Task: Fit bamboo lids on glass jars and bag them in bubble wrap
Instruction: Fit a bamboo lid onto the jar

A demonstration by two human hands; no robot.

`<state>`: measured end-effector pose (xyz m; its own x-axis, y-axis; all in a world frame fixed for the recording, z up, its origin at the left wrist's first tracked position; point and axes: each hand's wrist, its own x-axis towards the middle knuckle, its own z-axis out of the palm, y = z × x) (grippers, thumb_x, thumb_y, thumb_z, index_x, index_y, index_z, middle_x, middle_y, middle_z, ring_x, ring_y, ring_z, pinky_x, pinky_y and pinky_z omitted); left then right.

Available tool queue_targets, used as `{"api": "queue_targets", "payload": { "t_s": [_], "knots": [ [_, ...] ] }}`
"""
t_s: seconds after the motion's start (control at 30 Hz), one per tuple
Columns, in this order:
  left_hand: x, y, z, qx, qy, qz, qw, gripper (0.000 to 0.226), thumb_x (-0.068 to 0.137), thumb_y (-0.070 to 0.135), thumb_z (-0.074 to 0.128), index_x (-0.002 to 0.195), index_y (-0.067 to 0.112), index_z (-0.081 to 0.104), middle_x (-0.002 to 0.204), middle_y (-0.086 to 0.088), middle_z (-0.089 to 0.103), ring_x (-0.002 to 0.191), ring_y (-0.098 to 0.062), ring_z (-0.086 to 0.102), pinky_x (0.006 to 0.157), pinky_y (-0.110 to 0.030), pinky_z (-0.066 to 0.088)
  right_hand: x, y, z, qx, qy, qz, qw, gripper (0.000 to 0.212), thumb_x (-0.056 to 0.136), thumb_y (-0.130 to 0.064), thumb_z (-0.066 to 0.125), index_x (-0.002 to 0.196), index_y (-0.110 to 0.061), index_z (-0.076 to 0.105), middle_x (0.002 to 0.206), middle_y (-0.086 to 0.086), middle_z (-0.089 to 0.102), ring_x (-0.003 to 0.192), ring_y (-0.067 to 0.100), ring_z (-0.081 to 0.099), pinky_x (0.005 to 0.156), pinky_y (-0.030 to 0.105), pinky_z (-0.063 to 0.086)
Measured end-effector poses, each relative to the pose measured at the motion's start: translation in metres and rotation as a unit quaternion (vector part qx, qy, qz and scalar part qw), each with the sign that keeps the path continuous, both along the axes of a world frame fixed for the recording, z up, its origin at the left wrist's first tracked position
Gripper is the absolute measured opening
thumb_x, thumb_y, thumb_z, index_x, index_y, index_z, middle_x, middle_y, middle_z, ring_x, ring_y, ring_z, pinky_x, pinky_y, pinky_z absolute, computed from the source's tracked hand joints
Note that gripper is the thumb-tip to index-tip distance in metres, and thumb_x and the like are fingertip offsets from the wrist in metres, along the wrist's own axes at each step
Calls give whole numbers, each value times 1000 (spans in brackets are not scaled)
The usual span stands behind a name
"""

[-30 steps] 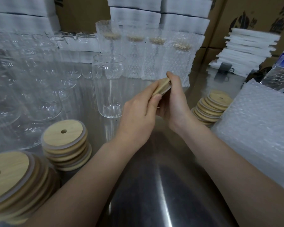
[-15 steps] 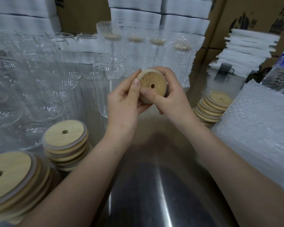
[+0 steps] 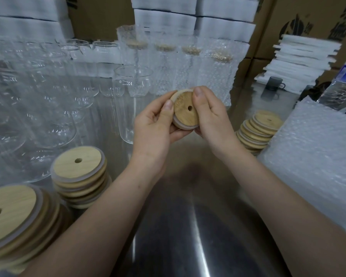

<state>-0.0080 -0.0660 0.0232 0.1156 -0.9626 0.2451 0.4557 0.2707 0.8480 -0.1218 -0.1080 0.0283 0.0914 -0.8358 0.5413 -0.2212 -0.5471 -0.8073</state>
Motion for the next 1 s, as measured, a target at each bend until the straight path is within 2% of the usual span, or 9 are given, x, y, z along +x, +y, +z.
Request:
{"api": "queue_targets", "payload": {
  "t_s": [0.1, 0.2, 0.33, 0.43, 0.57, 0.7, 0.83, 0.93, 1.0],
  "knots": [
    [3, -1, 2, 0, 3, 12, 1000, 27, 104, 12, 42, 123, 8, 61, 106, -12, 72, 92, -24, 73, 67, -30, 60, -5, 1, 4, 57, -31, 79, 995, 30, 104, -28, 36, 115, -13, 60, 78, -3, 56, 55, 5, 47, 45, 18, 36],
    [8, -1, 5, -11, 12, 28, 999, 23, 104, 14, 42, 113, 17, 63, 103, -10, 73, 86, -22, 74, 65, -29, 59, -10, 3, 10, 98, -44, 157, 982, 37, 95, -33, 41, 128, -21, 54, 91, 9, 56, 61, 26, 43, 45, 30, 33],
    [10, -1, 8, -12, 30, 43, 999, 24, 104, 13, 42, 107, 20, 64, 109, -15, 71, 84, -22, 74, 64, -28, 59, -9, 6, 12, 97, -15, 185, 978, 47, 89, -23, 56, 135, -21, 47, 92, 3, 58, 56, 21, 44, 46, 31, 36],
    [7, -1, 6, -12, 21, 60, 998, 24, 104, 12, 43, 104, 20, 66, 106, -11, 72, 90, -24, 73, 64, -28, 59, -5, 9, 8, 71, -10, 162, 984, 53, 81, -17, 68, 130, -20, 48, 91, 1, 58, 56, 17, 45, 44, 31, 35],
    [3, -2, 3, -17, -11, 91, 996, 23, 101, 9, 50, 101, 22, 68, 109, -9, 72, 96, -20, 72, 67, -28, 59, 0, 10, 2, 45, -30, 106, 993, 39, 83, -10, 75, 114, -16, 51, 80, -5, 57, 52, 1, 49, 42, 18, 37],
    [1, 0, 2, -60, -93, 163, 980, 23, 98, 8, 54, 98, 23, 71, 97, 5, 74, 98, -13, 70, 88, -36, 57, 7, 14, -3, 78, -60, 101, 990, 35, 78, -33, 67, 101, -19, 45, 62, -1, 50, 42, 13, 39, 36, 26, 28],
    [-1, 5, 2, -127, -238, 257, 928, 24, 96, 19, 52, 108, 19, 72, 98, 8, 73, 94, -7, 68, 86, -28, 52, 13, 16, -4, 85, -99, 103, 986, 36, 82, -43, 57, 98, -14, 45, 61, 5, 50, 37, 16, 40, 33, 28, 27],
    [-2, 8, -2, -204, -348, 360, 841, 27, 95, 15, 52, 113, 10, 71, 107, -5, 71, 99, -18, 61, 92, -27, 43, 14, 17, -4, 91, -125, 92, 984, 33, 89, -43, 52, 93, -11, 48, 59, 8, 51, 36, 18, 44, 33, 27, 30],
    [1, 7, -2, -224, -369, 416, 801, 27, 92, 12, 54, 114, 8, 69, 112, -12, 63, 103, -24, 56, 93, -28, 38, 14, 17, -4, 102, -146, 74, 981, 36, 99, -38, 47, 95, -3, 52, 60, 7, 54, 41, 20, 50, 33, 26, 37]
  ]
}}
